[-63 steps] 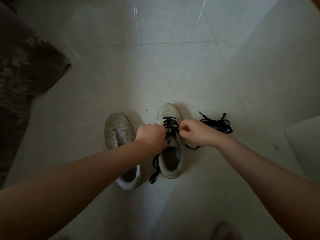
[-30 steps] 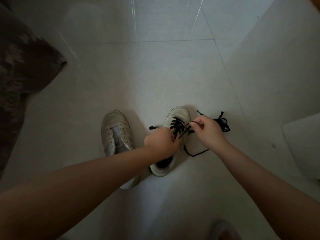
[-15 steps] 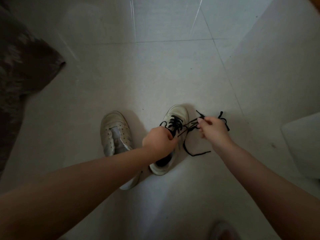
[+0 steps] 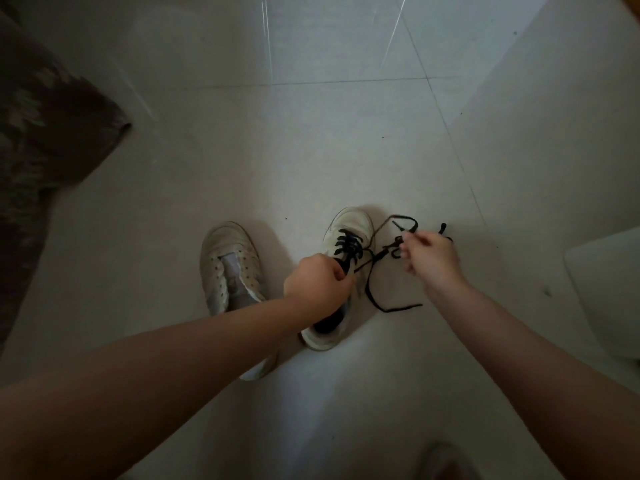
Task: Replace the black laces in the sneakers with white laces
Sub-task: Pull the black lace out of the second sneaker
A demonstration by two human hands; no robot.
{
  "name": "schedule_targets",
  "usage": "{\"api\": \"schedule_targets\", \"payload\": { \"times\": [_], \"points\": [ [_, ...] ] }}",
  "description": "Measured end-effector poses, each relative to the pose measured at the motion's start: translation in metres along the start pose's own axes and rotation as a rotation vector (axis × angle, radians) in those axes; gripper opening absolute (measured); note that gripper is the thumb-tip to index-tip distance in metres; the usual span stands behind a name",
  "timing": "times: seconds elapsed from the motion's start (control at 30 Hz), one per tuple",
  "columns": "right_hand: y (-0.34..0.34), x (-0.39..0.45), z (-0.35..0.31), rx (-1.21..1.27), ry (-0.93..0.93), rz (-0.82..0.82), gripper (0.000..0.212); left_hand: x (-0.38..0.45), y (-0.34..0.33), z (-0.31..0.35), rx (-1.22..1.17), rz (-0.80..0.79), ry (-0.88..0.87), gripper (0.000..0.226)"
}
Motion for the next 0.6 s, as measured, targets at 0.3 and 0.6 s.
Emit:
{"api": "schedule_targets", "payload": {
  "times": [0.3,0.6],
  "points": [
    [-0.049,-0.030,0.026,-0.265,-0.049,-0.375,0.029,0.002,-0.003,-0.001,0.012,0.018,-0.020,0.037],
    [-0.042,-0.033,0.028,-0.218,-0.113,-0.367,0.025,0.002,-0.004,0.000,0.023,0.010,-0.038,0.031]
  ]
}}
Point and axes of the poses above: each hand's wrist, its own x-axis towards the middle knuckle, its own y-axis out of the back of the hand, z = x × y, the point moved 8 cm from there along x, towards the middle knuckle, and after that the axes turned 9 degrees about x, right-handed, at the moved point
